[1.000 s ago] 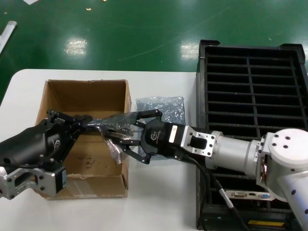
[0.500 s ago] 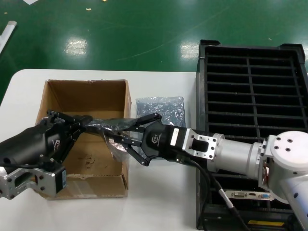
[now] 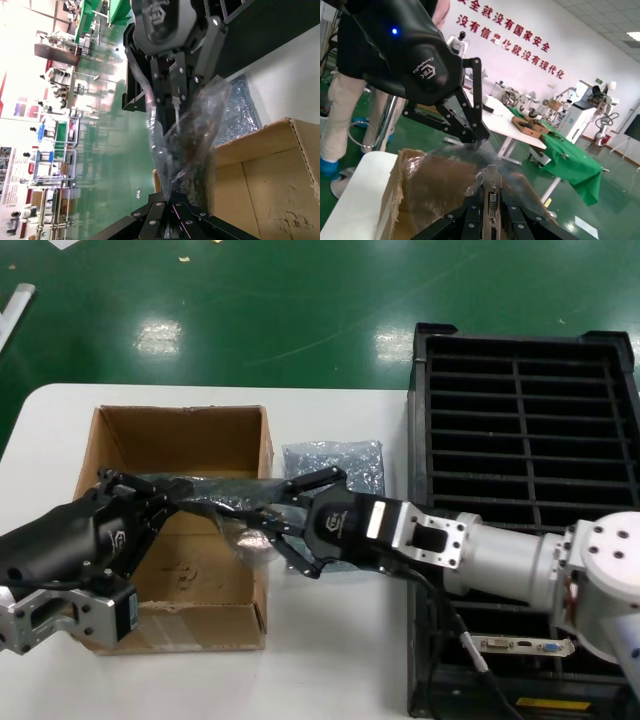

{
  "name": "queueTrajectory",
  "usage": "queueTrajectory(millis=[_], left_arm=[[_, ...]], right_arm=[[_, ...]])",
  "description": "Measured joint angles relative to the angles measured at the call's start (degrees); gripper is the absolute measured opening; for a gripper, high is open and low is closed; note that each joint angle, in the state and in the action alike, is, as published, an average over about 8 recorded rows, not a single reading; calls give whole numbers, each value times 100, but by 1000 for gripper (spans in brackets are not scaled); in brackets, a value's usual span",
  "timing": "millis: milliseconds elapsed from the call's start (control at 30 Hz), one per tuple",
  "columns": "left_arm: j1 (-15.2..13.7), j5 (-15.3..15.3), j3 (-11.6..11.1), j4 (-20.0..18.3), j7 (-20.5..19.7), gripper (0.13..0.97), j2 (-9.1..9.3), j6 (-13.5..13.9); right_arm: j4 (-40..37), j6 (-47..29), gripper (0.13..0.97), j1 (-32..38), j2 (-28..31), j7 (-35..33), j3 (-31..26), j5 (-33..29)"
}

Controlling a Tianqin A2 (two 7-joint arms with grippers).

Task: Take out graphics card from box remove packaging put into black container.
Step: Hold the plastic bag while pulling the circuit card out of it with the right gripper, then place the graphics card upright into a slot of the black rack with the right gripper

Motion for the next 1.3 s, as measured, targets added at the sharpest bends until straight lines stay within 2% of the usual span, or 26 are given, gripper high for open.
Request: queueTrajectory(millis=[567, 967, 1133, 1300], left_arm=[[0, 0, 0, 0, 0, 138, 0, 0], [0, 0, 0, 0, 0, 138, 0, 0], [0, 0, 0, 0, 0, 138, 0, 0], [0, 0, 0, 0, 0, 138, 0, 0]], right_arm=[[2214, 314, 184, -768, 1243, 1433, -23, -352], [4012, 572, 184, -1497, 2736, 2913, 538, -563], [4479, 839, 184, -1773, 3234, 3545, 823, -959], [4646, 1025, 184, -1885, 3463, 4105, 963, -1489]])
